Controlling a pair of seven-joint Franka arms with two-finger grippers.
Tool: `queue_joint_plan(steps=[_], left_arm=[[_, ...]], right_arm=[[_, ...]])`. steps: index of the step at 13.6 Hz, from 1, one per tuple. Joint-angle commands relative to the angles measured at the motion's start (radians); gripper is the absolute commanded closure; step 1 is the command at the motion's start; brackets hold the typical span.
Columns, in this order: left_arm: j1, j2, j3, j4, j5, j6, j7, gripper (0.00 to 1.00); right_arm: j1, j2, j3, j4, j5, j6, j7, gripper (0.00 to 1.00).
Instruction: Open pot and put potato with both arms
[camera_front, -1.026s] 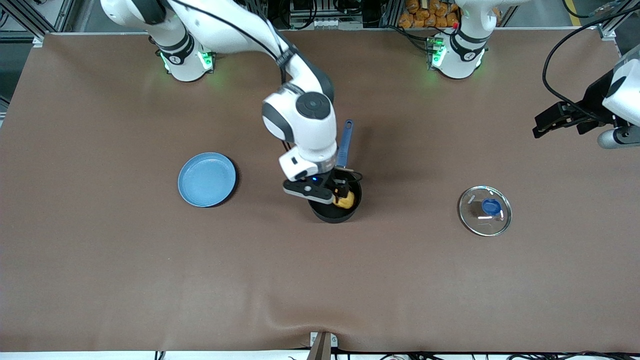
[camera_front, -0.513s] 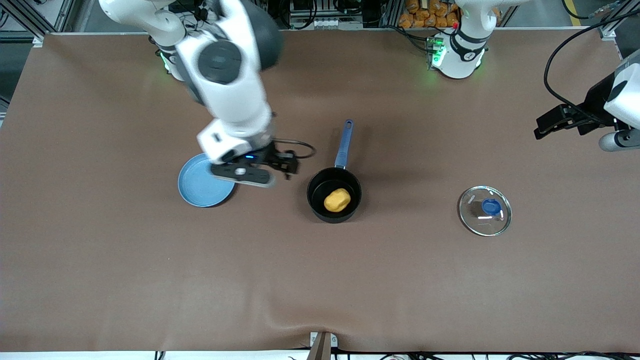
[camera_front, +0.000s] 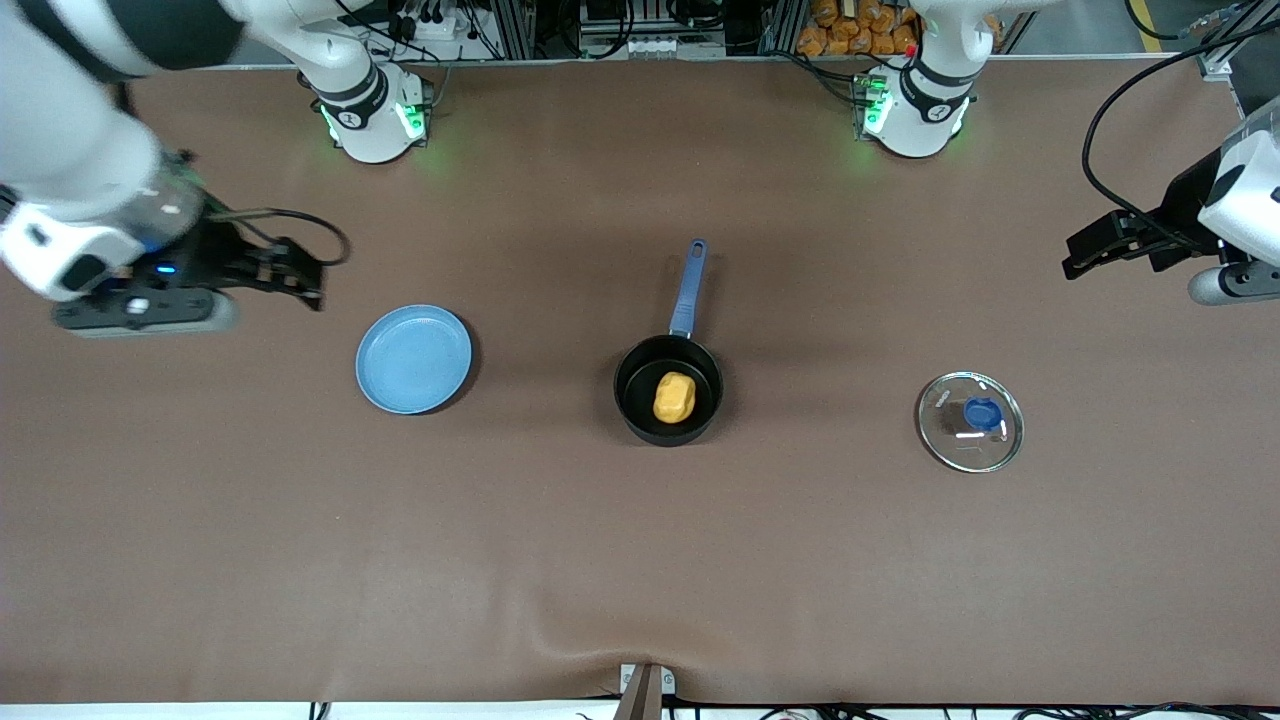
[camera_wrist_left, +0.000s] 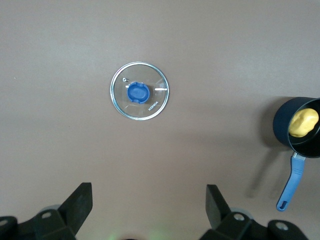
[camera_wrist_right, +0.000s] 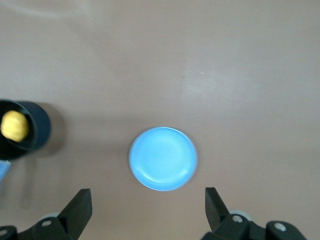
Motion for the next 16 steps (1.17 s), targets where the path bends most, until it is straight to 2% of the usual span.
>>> queue_joint_plan(steps=[1,5,8,16], left_arm=[[0.001,0.0,-0.002,0.001,-0.004,-0.002,-0.002,0.0],[0.001,0.004,-0.002,0.001,-0.003,-0.002,-0.002,0.0],[0.001,0.006,-0.002,0.001,-0.003,0.0,-0.002,0.0],[0.001,0.007,-0.002,0.001,-0.003,0.0,-0.001,0.0]], right_arm=[[-0.088,-0.059,-0.004,-0.057,-0.034,-0.017,-0.156,0.0],[-0.124,-0.059,-0.126,-0.055,-0.04,-0.052,-0.271,0.0],[-0.165,-0.059,-0.126,-0.047,-0.037,-0.097,-0.265,0.0],[-0.164,-0.053,-0.123,-0.041,-0.035,-0.099,-0.258,0.0]])
